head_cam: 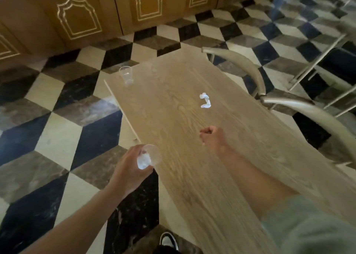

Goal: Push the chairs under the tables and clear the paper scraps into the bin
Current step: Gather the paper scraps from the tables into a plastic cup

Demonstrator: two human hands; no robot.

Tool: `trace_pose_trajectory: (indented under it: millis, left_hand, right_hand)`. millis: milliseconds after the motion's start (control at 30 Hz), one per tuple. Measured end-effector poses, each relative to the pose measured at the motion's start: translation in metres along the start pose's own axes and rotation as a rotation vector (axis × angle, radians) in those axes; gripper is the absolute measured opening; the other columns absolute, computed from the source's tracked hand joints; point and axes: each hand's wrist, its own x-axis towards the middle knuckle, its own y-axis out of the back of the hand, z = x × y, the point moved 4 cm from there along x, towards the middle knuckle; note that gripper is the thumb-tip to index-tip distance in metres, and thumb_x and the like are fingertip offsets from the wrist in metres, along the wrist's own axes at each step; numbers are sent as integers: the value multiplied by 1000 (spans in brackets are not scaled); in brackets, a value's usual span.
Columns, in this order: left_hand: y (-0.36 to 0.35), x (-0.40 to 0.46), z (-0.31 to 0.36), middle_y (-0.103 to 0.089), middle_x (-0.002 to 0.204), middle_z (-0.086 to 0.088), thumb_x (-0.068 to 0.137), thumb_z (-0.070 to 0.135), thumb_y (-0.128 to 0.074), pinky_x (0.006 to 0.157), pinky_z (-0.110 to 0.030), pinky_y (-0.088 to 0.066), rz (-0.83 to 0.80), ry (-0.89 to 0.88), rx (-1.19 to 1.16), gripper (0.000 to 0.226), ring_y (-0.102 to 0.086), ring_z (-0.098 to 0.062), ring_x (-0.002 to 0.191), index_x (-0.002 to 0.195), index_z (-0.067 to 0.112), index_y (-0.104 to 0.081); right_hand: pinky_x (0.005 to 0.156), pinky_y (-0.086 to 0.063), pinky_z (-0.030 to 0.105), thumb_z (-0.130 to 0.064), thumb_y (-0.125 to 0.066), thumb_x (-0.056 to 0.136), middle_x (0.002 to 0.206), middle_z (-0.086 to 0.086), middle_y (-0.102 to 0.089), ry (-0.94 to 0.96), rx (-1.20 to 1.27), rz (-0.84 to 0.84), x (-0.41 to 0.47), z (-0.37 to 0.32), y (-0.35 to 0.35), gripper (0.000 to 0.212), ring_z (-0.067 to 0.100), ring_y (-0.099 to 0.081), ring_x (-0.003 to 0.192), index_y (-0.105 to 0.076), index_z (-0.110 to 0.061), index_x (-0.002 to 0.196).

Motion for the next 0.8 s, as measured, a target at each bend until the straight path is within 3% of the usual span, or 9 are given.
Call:
trace_pose_trajectory:
  millis: [100, 200, 267, 333, 433, 533, 633, 800]
  left_hand:
    - [19, 54, 4, -62, 117, 7, 81, 27, -79, 90, -38, -53, -58, -5, 17, 53, -60, -15, 106, 129, 24, -56]
    - [34, 115, 9, -63, 115, 5, 81, 26, -79, 86, -35, -51, -84, -28, 11, 55, -60, -16, 104, 131, 21, -55]
    - [37, 154, 10, -63, 112, 4, 80, 25, -79, 81, -35, -49, -102, -83, 15, 52, -60, -18, 101, 127, 19, -56]
    - [34, 196, 0, -61, 110, 2, 81, 22, -80, 78, -34, -44, -129, -138, 4, 49, -59, -19, 101, 124, 16, -57]
    - [29, 256, -14, -59, 111, 5, 82, 19, -80, 80, -29, -37, -149, -217, -37, 50, -56, -16, 103, 127, 15, -57]
    - [22, 311, -30, -62, 111, 3, 80, 22, -82, 82, -34, -44, -211, -312, -77, 51, -59, -17, 101, 125, 15, -58]
    - [25, 343, -49, -61, 111, 1, 78, 29, -76, 85, -38, -50, -311, -278, -86, 51, -60, -20, 102, 124, 16, -58]
    - [39, 377, -32, -58, 105, 8, 80, 18, -81, 76, -24, -43, -399, -290, -7, 48, -57, -14, 95, 123, 16, -60]
  right_hand:
    - [58, -57, 28, -4, -62, 86, 79, 10, -71, -79, -97, -4, 56, -9, -8, 13, 20, -63, 61, -65, -9, 75]
    - [82, -56, 38, -5, -60, 89, 101, 17, -73, -145, -236, -39, 101, -26, -15, 10, 28, -66, 84, -70, -7, 89]
    - [87, -51, 34, -7, -57, 93, 109, 14, -72, -141, -340, 8, 129, -32, -16, 21, 31, -67, 101, -72, -7, 108]
    - [84, -51, 32, -9, -57, 91, 118, 9, -70, -133, -443, 162, 157, -38, -16, 32, 30, -68, 103, -67, -16, 121]
    - [87, -48, 40, -13, -63, 92, 132, 15, -46, -160, -528, 291, 190, -36, -18, 49, 38, -59, 108, -50, -24, 138]
    - [85, -45, 41, -14, -68, 89, 133, 16, -39, -175, -634, 350, 223, -43, -19, 48, 41, -53, 111, -54, -27, 134]
    - [84, -48, 43, -4, -68, 83, 125, 24, -49, -55, -623, 335, 243, -53, -41, 39, 42, -60, 100, -65, -11, 122]
    - [72, -50, 37, -13, -74, 82, 103, 18, -66, -69, -582, 278, 246, -67, -54, 21, 39, -66, 88, -75, -10, 103]
